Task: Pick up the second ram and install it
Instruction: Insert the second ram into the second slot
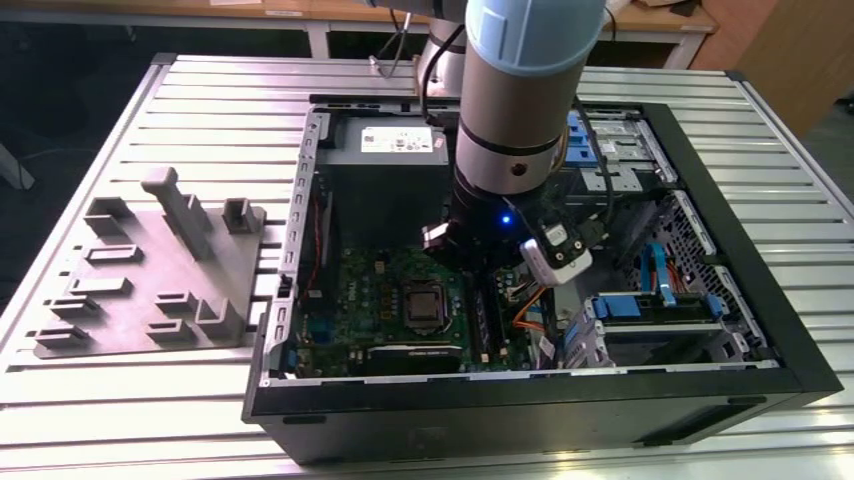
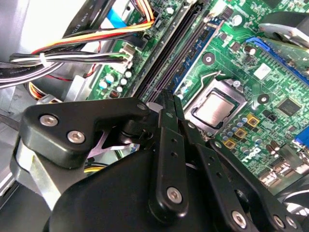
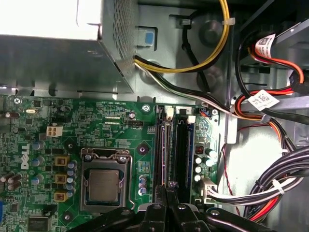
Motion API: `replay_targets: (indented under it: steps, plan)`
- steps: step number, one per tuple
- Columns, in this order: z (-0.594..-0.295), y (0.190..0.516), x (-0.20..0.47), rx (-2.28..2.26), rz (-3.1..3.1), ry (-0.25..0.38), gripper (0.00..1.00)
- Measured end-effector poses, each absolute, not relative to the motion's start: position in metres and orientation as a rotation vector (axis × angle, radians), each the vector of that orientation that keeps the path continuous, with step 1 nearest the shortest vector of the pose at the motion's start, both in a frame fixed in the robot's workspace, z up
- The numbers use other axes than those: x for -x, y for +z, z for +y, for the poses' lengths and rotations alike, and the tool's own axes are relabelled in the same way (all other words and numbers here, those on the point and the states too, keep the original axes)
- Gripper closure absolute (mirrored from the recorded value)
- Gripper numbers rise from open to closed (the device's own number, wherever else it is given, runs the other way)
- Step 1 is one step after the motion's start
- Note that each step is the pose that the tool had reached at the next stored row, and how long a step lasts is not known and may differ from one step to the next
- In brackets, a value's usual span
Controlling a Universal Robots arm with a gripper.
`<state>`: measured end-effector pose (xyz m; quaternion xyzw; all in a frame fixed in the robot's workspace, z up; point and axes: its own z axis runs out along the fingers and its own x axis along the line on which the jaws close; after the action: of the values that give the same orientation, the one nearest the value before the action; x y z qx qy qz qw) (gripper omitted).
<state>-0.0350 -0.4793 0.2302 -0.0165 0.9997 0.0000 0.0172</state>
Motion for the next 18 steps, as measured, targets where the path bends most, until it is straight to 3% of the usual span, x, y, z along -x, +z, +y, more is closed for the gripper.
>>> replay_targets:
  steps: [18]
  plan:
    - [-0.4793,0.2262,0.0360,0.051,3.107,-0.003,0.89]
